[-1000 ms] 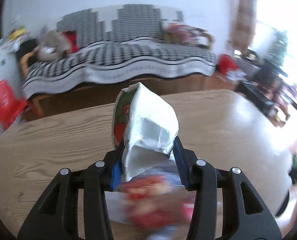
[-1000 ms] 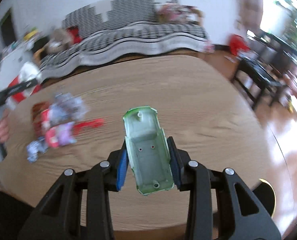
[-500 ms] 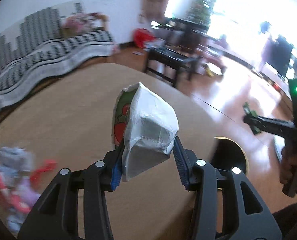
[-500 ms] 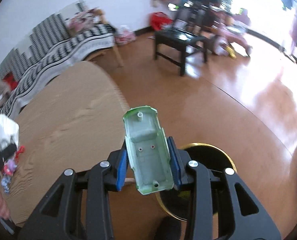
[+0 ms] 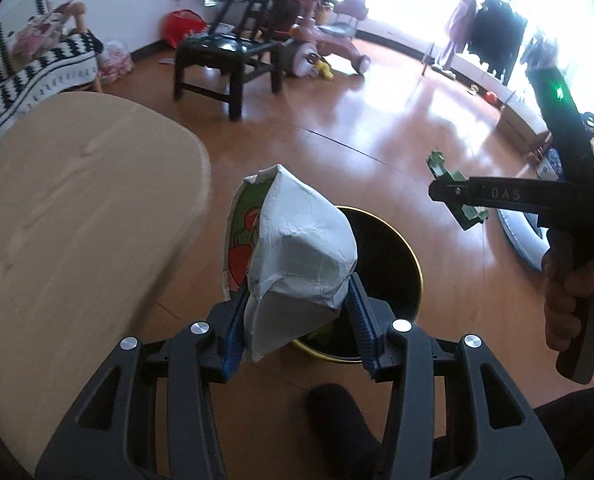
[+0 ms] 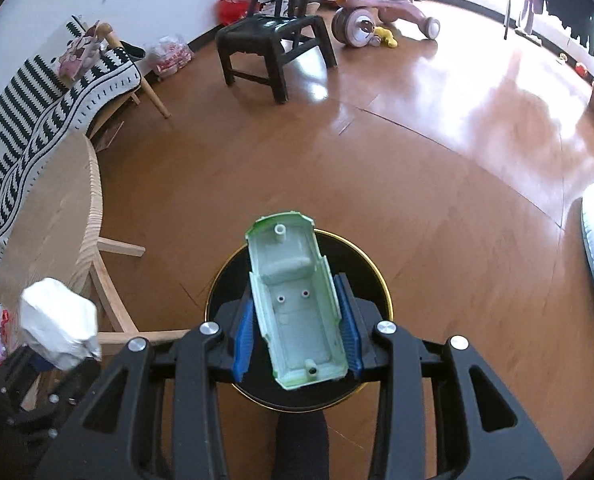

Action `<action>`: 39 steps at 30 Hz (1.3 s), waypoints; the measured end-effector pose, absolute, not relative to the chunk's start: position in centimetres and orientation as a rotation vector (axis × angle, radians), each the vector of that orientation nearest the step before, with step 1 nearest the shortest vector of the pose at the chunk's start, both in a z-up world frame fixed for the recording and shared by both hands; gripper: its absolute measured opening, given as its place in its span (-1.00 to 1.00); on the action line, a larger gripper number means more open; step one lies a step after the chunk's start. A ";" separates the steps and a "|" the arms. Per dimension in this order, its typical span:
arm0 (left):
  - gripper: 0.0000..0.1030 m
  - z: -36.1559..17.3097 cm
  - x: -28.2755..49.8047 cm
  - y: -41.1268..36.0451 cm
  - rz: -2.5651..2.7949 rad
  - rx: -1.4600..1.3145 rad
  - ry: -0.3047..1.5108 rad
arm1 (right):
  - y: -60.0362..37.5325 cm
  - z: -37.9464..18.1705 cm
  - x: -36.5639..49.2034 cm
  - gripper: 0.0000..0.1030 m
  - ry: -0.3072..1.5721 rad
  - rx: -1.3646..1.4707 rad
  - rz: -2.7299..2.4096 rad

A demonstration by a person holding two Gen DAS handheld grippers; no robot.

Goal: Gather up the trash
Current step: 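Carry the cup and tray over the bin and open both tools, then grasp the red cigarette box with the left tool while the right tool grasps the pink toy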

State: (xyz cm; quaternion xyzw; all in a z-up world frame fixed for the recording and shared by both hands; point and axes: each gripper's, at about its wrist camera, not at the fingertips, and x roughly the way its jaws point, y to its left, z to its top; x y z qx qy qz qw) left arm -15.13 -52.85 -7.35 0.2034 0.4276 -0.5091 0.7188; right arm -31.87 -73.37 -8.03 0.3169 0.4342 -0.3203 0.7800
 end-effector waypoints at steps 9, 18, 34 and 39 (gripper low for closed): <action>-0.12 -8.6 -15.6 -54.9 -1.147 0.454 0.980 | -73.3 -8.2 -31.7 -0.28 0.940 0.683 -0.675; 0.22 -9.5 -16.5 -56.2 -1.199 0.454 0.991 | -73.1 -7.2 -32.0 0.40 0.902 0.669 -0.674; 0.79 -4.0 -12.2 -48.7 -1.076 0.362 0.903 | -67.8 -1.6 -26.9 0.59 0.843 0.585 -0.589; 0.81 -1.0 -7.8 -41.4 -0.941 0.307 0.854 | -62.8 0.9 -21.8 0.68 0.819 0.499 -0.495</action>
